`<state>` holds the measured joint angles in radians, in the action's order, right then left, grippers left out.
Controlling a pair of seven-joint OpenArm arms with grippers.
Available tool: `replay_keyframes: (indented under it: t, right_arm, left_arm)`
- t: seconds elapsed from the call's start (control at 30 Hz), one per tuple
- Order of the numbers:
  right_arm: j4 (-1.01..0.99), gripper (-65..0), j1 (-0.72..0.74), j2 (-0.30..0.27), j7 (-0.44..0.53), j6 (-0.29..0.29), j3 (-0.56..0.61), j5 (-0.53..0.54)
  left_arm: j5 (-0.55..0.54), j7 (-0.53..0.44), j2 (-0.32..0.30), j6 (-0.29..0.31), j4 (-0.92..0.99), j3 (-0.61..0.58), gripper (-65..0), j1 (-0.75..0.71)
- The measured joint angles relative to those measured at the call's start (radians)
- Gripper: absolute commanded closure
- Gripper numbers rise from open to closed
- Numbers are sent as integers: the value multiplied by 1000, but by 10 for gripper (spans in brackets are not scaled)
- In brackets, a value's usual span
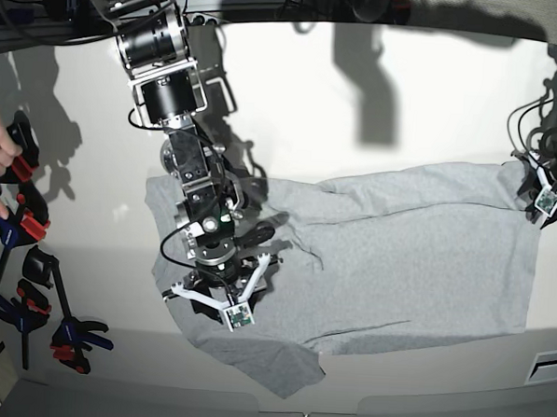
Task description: Fold the T-shirt properly
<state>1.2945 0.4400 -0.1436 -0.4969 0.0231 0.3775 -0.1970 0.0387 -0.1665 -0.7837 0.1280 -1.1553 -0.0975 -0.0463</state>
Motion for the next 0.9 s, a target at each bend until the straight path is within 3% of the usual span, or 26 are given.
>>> replay_keyframes:
  t: [0.07,0.2,0.3,0.37,0.5,0.57,0.73,0.9]
  right_arm:
    - [0,-269,0,0,-4,0,0,0]
    - [0,-269,6,0,-144,0,0,19]
    - [0,-269,6,-1,-159,0,-1,72]
    - [0,-269,6,-3,-159,0,0,116]
    - [0,-269,2,-3,-167,13,-26,175]
    - [1,-269,-17,-3,-167,62,-70,193]
    - [1,-269,-97,-3,-169,163,-214,188]
    - [1,-268,-177,-3,-160,208,-322,187]
  left_arm:
    - [-62,57,0,-3,0,0,-92,0]
    - [-229,262,0,-10,-28,0,-92,0]
    - [-338,385,0,-12,-82,0,-92,0]
    - [-379,413,0,-12,-123,0,-92,0]
    - [-386,492,0,-16,-220,0,-92,0]
    - [-389,564,14,-51,-272,0,-92,-1]
    - [-394,709,95,-148,-335,0,-91,0]
    - [-383,767,187,-151,-268,0,-91,-1]
